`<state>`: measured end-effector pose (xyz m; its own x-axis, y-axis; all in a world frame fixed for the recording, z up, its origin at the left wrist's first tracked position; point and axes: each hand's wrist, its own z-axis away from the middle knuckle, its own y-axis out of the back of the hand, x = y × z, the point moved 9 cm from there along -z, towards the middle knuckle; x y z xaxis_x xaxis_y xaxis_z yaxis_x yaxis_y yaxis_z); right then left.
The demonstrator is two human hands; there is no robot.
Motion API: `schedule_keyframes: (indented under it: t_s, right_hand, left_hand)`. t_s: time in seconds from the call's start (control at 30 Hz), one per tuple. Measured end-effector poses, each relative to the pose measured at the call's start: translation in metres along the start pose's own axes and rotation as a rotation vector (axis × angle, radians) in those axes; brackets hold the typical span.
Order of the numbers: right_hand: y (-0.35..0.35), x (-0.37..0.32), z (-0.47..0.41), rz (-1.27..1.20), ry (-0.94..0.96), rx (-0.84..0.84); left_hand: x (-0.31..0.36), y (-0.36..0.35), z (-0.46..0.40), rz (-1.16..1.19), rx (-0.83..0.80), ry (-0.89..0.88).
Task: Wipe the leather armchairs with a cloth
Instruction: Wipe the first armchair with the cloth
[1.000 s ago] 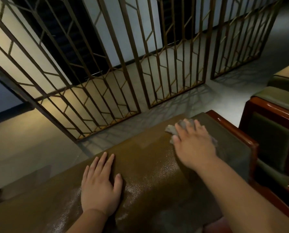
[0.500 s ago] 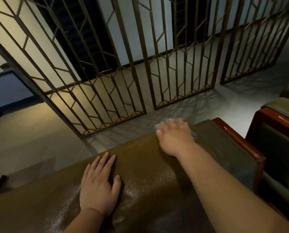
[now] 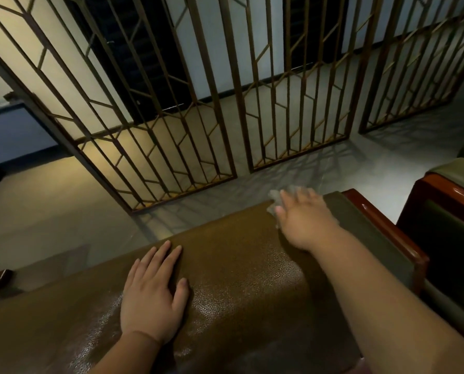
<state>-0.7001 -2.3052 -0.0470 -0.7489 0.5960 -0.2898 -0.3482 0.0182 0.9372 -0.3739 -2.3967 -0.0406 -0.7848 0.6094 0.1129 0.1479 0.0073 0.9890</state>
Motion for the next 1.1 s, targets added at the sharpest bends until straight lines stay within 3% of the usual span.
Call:
schedule_keyframes:
  t_s: [0.13, 0.2, 0.3, 0.37, 0.5, 0.53, 0.63, 0.7, 0.73, 0.8, 0.9, 0.97, 1.1]
  right_hand:
    - [-0.040, -0.084, 0.091, 0.082, 0.382, 0.125]
    - [-0.046, -0.073, 0.120, 0.087, 0.448, 0.176]
    - [-0.035, 0.005, 0.126, 0.067, 0.304, 0.300]
    - [-0.025, 0.047, 0.131, -0.075, 0.180, 0.423]
    - [-0.043, 0.033, 0.149, -0.249, -0.063, 0.652]
    - [-0.053, 0.006, 0.158, -0.272, -0.016, 0.683]
    - [-0.100, -0.084, 0.195, -0.202, 0.372, 0.629]
    - [-0.109, -0.083, 0.204, -0.102, 0.520, 0.624]
    - [-0.104, -0.061, 0.199, -0.078, 0.496, 0.650]
    - [-0.087, 0.006, 0.184, -0.128, 0.252, 0.710]
    - [-0.080, 0.092, 0.173, -0.545, -0.197, 0.711]
    - [-0.095, 0.070, 0.177, -0.703, -0.246, 0.727]
    - [-0.147, -0.046, 0.211, -0.576, -0.109, 0.802]
  left_hand:
    - [-0.001, -0.001, 0.001, 0.005, 0.004, -0.010]
    - [-0.001, -0.002, 0.002, -0.004, -0.004, -0.010]
    - [0.001, -0.002, 0.002, -0.008, 0.000, -0.017]
    - [0.002, 0.000, 0.002, -0.011, 0.003, -0.021]
    - [0.001, 0.001, 0.004, -0.021, 0.014, -0.014]
    - [0.001, 0.001, 0.004, -0.020, 0.021, -0.010]
    - [0.001, 0.001, 0.004, -0.015, 0.040, -0.018]
    - [-0.001, 0.000, 0.003, -0.022, 0.042, -0.037]
    - [-0.002, 0.000, 0.002, -0.024, 0.044, -0.046]
    - [-0.003, -0.002, 0.002, -0.018, 0.043, -0.057]
    - [-0.002, -0.003, 0.003, -0.015, 0.043, -0.086]
    - [0.001, -0.002, 0.005, -0.007, 0.041, -0.123]
    - [0.007, 0.000, 0.010, 0.012, 0.026, -0.210]
